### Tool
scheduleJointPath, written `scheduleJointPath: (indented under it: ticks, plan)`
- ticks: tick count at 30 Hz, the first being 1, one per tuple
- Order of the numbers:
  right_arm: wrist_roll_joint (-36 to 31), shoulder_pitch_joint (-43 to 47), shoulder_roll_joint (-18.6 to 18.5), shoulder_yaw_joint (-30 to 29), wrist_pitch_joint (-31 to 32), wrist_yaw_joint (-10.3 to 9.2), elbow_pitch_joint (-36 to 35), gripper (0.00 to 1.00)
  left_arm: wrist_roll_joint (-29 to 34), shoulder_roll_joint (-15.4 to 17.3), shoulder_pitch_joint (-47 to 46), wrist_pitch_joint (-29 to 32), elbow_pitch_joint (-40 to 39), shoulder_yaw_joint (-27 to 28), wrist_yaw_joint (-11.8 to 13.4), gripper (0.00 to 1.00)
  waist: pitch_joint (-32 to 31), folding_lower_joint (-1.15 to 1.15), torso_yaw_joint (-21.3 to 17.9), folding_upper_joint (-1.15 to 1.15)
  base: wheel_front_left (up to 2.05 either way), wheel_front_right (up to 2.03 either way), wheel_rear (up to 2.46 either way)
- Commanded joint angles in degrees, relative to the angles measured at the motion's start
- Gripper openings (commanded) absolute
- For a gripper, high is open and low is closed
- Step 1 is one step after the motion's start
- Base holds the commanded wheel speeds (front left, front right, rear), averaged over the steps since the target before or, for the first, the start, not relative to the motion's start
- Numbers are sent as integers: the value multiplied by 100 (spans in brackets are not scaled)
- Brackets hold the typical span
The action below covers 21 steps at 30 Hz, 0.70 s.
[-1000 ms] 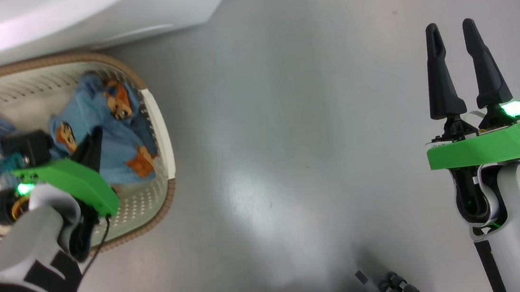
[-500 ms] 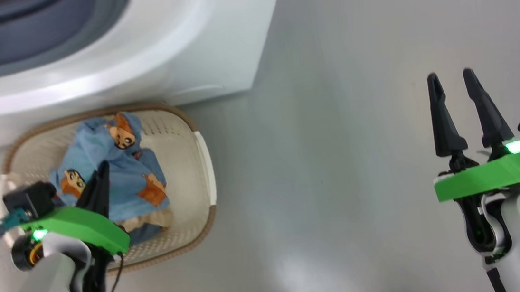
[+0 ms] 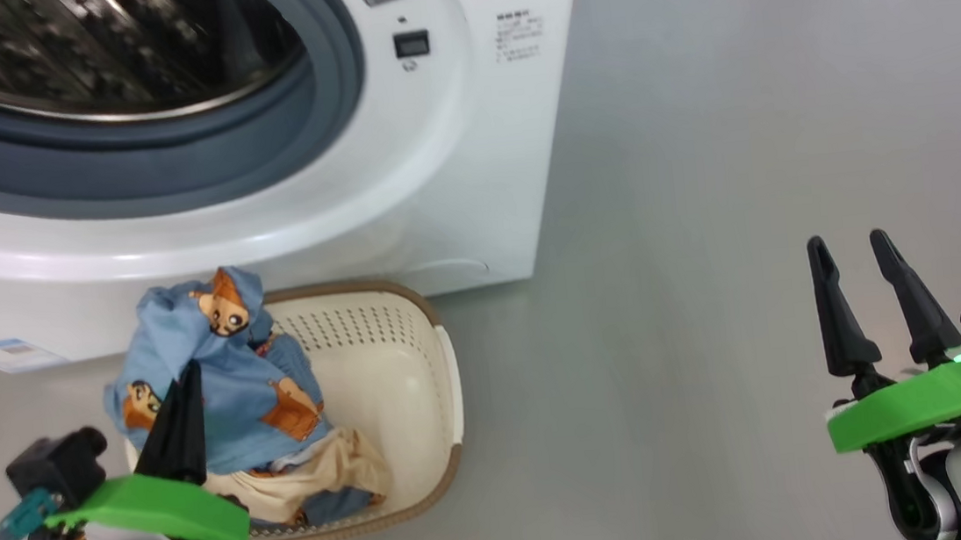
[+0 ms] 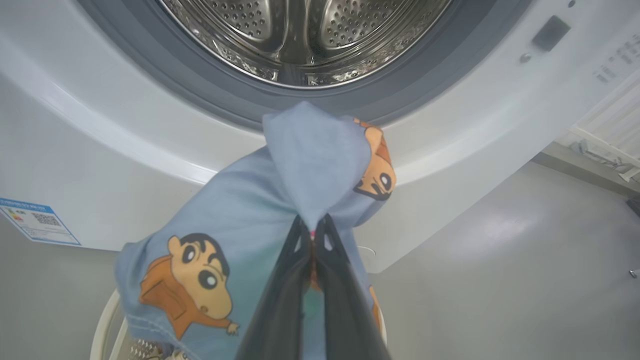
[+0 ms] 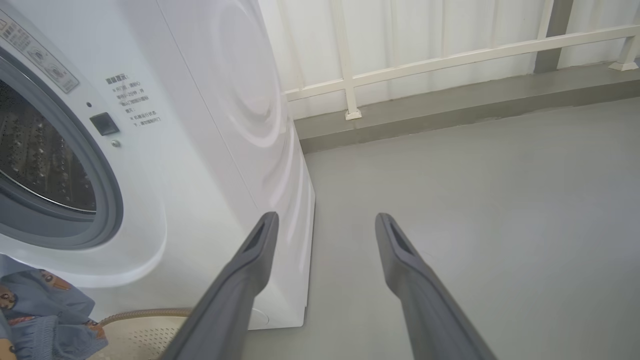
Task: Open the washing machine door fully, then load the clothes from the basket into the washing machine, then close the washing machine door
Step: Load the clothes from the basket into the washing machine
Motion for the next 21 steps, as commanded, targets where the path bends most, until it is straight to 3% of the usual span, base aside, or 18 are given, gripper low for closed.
scheduleJointPath:
  ticks: [1, 21]
  plan:
    - [63, 108, -84, 92, -46, 32, -94, 100, 100, 139, 102, -77, -212, 289, 4, 0, -393, 0, 230, 0, 0, 0, 0]
    - [142, 734, -210, -55, -46, 32, -104, 100, 1256, -374, 1718, -77, -2180, 1451, 4, 0, -1003, 0, 595, 0, 0, 0, 0]
